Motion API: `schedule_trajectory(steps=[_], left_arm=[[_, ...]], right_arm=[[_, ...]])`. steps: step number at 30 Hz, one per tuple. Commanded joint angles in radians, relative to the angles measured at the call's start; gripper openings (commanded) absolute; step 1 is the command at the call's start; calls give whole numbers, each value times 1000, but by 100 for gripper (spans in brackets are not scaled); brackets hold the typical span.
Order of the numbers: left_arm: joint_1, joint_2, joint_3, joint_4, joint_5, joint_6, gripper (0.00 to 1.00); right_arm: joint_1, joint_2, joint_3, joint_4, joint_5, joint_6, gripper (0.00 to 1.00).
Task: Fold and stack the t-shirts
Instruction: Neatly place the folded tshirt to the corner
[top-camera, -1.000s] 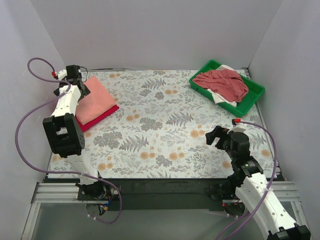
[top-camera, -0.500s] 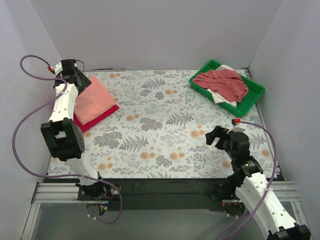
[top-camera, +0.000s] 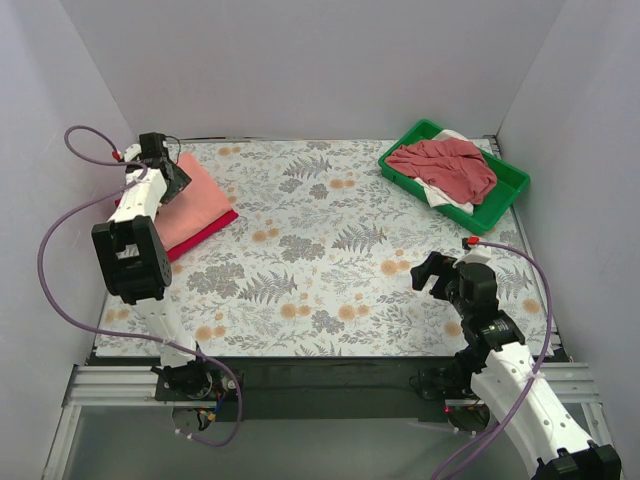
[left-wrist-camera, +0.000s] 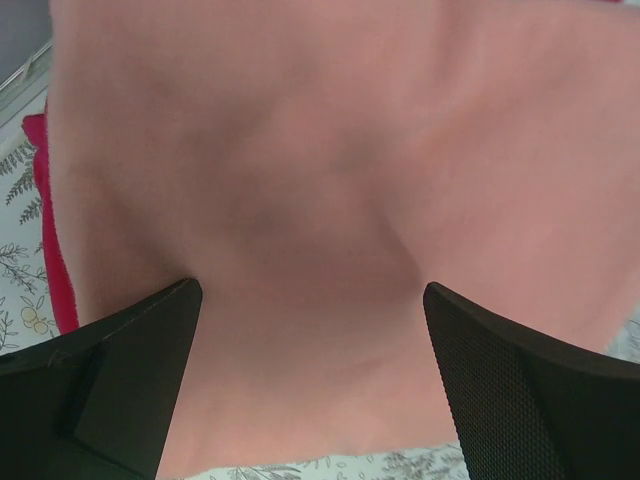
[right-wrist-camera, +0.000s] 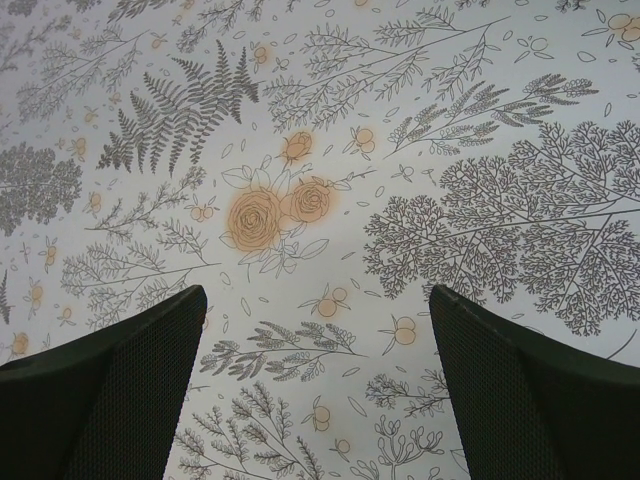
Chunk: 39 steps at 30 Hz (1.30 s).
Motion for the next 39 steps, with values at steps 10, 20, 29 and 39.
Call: schedule_trajectory(steps=[10, 20, 29, 39], left_arm=[[26, -59, -14, -18, -65, -62, 94], [-35, -393, -139, 46, 131, -151, 95], [-548, -620, -489, 155, -140, -248, 95], [-736, -699, -788, 328, -153, -242, 96]], right_arm=[[-4, 21, -4, 53, 12, -20, 98], [-4, 42, 26, 34, -34, -32, 98], [-6, 8, 42, -27, -14, 8, 98], [-6, -111, -62, -36, -28, 51, 98]])
